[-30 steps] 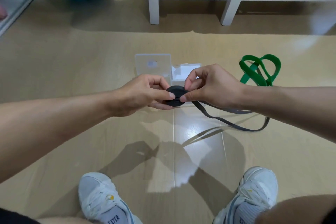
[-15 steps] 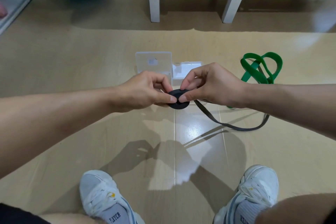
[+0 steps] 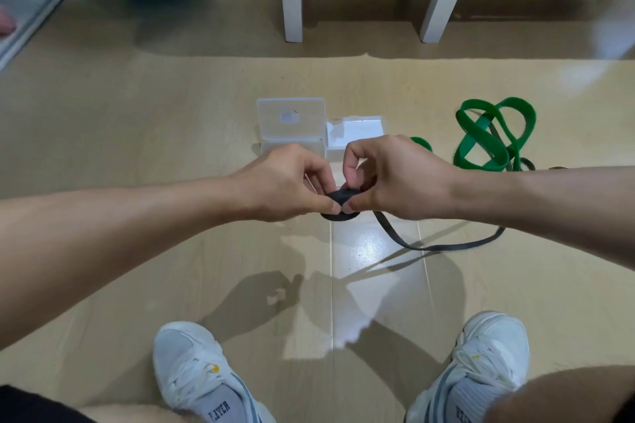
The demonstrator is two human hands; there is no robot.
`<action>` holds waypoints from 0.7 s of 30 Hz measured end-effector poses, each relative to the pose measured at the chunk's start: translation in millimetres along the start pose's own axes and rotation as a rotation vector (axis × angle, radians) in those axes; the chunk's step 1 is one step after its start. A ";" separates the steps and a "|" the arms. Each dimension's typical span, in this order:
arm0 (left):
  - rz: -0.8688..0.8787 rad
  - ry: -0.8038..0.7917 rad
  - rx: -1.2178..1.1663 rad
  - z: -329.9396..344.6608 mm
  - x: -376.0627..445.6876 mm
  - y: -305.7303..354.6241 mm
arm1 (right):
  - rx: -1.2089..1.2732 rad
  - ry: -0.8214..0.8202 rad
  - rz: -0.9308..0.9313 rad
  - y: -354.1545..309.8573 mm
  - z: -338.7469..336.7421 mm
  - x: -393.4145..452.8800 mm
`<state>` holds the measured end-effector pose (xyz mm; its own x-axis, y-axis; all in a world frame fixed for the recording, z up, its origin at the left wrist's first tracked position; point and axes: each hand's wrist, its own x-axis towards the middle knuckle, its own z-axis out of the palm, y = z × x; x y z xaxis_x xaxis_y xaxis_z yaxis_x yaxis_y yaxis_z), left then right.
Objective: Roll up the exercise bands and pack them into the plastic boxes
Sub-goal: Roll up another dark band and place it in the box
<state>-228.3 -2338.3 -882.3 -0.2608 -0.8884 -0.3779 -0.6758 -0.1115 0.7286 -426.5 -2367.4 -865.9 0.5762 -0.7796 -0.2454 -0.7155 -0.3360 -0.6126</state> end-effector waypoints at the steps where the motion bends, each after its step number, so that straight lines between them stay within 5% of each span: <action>1: -0.002 0.008 0.043 0.2 0.3 2.8 | -0.019 0.000 -0.011 -0.9 0.7 -0.4; 13: 0.042 0.087 0.260 1.8 1.9 5.2 | 0.008 0.017 -0.046 -2.9 0.9 0.9; 21: -0.014 0.080 -0.291 -3.1 0.5 -5.2 | 0.356 0.058 0.035 5.6 -8.9 7.5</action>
<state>-222.8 -2339.6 -884.6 -0.1902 -0.9168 -0.3511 -0.4501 -0.2364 0.8611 -429.7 -2379.9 -864.6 0.5233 -0.8194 -0.2341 -0.5461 -0.1115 -0.8303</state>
